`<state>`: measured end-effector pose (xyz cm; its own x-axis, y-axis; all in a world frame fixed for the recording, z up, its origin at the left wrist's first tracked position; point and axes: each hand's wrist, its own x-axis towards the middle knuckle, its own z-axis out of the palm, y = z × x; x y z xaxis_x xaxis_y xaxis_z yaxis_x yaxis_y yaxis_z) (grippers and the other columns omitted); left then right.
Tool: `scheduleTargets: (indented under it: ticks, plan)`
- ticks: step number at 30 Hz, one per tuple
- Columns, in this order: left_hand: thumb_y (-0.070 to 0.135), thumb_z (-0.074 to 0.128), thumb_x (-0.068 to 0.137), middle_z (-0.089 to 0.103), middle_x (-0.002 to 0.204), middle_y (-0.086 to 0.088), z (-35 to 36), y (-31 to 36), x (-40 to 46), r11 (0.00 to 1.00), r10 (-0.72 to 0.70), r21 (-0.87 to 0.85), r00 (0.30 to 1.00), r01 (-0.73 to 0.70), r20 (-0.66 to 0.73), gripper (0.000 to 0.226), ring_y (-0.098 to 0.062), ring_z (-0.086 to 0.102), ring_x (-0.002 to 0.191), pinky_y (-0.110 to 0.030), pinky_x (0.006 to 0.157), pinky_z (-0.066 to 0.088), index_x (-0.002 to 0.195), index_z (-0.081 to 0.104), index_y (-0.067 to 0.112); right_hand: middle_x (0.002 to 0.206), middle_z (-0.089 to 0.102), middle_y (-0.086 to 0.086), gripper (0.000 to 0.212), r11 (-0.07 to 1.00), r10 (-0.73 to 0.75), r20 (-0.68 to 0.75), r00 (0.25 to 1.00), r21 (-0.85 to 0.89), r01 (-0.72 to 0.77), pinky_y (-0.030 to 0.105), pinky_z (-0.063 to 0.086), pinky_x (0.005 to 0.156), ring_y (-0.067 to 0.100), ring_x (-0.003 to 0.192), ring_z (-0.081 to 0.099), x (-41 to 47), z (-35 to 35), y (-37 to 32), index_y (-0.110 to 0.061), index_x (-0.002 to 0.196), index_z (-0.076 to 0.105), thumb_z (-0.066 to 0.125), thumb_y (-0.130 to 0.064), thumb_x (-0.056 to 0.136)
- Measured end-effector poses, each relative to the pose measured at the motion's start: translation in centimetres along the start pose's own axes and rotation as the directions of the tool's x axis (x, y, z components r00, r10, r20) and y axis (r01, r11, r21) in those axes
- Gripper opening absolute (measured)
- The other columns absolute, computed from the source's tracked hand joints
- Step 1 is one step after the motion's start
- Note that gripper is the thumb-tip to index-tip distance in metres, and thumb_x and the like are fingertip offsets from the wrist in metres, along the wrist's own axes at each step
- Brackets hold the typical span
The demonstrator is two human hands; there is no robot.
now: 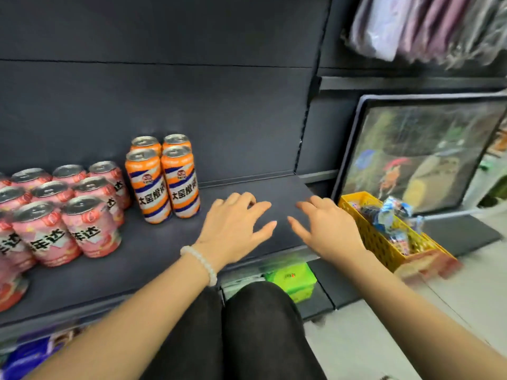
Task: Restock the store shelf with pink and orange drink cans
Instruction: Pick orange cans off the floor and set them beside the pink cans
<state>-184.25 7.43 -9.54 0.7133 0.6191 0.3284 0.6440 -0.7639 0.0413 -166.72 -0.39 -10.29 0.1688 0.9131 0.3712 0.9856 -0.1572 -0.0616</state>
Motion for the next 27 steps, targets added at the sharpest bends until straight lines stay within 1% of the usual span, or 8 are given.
scheduleTargets:
  ticks: [3, 7, 10, 13, 15, 17, 21, 27]
  plan:
    - [0.064, 0.007, 0.076, 0.056, 0.118, 0.003, 2.4, 5.1, 0.7, 0.996, 0.086, -0.037, 0.995, -0.084, 0.059, 0.078, -0.022, 0.052, 0.110, -0.035, 0.082, 0.038, 0.129, 0.054, 0.031, 0.104, 0.063, 0.008, 0.042, 0.990, 0.138, 0.042, 0.989, -0.014, -0.138, 0.040, 0.052, 0.073, 0.032, 0.099, 0.059, -4.7, 0.3, 4.5, -0.013, 0.113, 0.064, 0.051, -0.045, 0.090]
    - [0.061, 0.019, 0.080, 0.061, 0.104, -0.002, 6.0, 12.1, 1.7, 0.978, 0.203, -0.070, 0.974, -0.197, 0.101, 0.066, -0.026, 0.058, 0.098, -0.035, 0.072, 0.041, 0.116, 0.064, 0.029, 0.110, 0.060, 0.004, 0.041, 0.951, 0.308, 0.094, 0.947, -0.043, -0.305, 0.037, 0.050, 0.078, 0.028, 0.106, 0.055, -11.1, 1.3, 9.8, -0.017, 0.114, 0.063, 0.048, -0.048, 0.091]
    - [0.059, 0.027, 0.082, 0.063, 0.094, -0.005, 8.6, 18.0, 1.9, 0.957, 0.285, -0.096, 0.951, -0.275, 0.119, 0.059, -0.030, 0.061, 0.091, -0.036, 0.069, 0.045, 0.109, 0.068, 0.026, 0.116, 0.060, 0.002, 0.041, 0.895, 0.446, 0.123, 0.887, -0.069, -0.441, 0.035, 0.047, 0.082, 0.026, 0.110, 0.053, -16.1, 2.0, 13.5, -0.020, 0.117, 0.062, 0.047, -0.048, 0.091]
    - [0.058, 0.032, 0.091, 0.054, 0.115, -0.005, 11.0, 23.1, 1.8, 0.939, 0.342, -0.126, 0.910, -0.321, 0.233, 0.051, -0.027, 0.049, 0.111, -0.038, 0.082, 0.039, 0.129, 0.052, 0.029, 0.125, 0.057, 0.001, 0.043, 0.831, 0.556, 0.147, 0.818, -0.076, -0.551, 0.035, 0.045, 0.087, 0.023, 0.118, 0.049, -20.3, 2.5, 16.5, -0.021, 0.125, 0.057, 0.047, -0.046, 0.092]
    - [0.057, 0.032, 0.093, 0.049, 0.122, -0.005, 12.8, 25.8, 1.7, 0.930, 0.367, -0.144, 0.884, -0.339, 0.288, 0.053, -0.026, 0.044, 0.116, -0.039, 0.086, 0.037, 0.135, 0.045, 0.029, 0.131, 0.054, -0.001, 0.046, 0.780, 0.623, 0.167, 0.764, -0.070, -0.621, 0.035, 0.044, 0.090, 0.022, 0.122, 0.046, -22.6, 2.9, 18.0, -0.022, 0.130, 0.053, 0.046, -0.047, 0.092]
    - [0.057, 0.033, 0.092, 0.049, 0.124, -0.005, 14.7, 27.4, 1.2, 0.923, 0.383, -0.164, 0.869, -0.348, 0.313, 0.053, -0.027, 0.043, 0.116, -0.039, 0.086, 0.037, 0.135, 0.044, 0.027, 0.134, 0.052, -0.002, 0.048, 0.747, 0.660, 0.192, 0.726, -0.067, -0.662, 0.034, 0.043, 0.091, 0.020, 0.124, 0.044, -24.4, 3.6, 18.8, -0.023, 0.133, 0.050, 0.045, -0.048, 0.093]
    - [0.058, 0.034, 0.091, 0.051, 0.124, -0.005, 20.3, 30.8, -0.8, 0.919, 0.395, -0.203, 0.803, -0.339, 0.447, 0.052, -0.025, 0.045, 0.117, -0.039, 0.089, 0.037, 0.134, 0.045, 0.030, 0.136, 0.050, -0.001, 0.051, 0.654, 0.732, 0.307, 0.608, -0.065, -0.754, 0.035, 0.043, 0.091, 0.021, 0.124, 0.044, -29.1, 6.6, 20.1, -0.023, 0.136, 0.047, 0.046, -0.048, 0.092]
    - [0.060, 0.040, 0.087, 0.050, 0.124, -0.002, 27.7, 30.5, -5.5, 0.950, 0.311, -0.181, 0.693, -0.256, 0.651, 0.053, -0.024, 0.045, 0.117, -0.040, 0.090, 0.037, 0.133, 0.042, 0.034, 0.141, 0.042, -0.001, 0.059, 0.591, 0.668, 0.589, 0.456, -0.046, -0.806, 0.035, 0.046, 0.091, 0.023, 0.124, 0.046, -33.9, 12.7, 19.4, -0.021, 0.139, 0.041, 0.053, -0.046, 0.088]
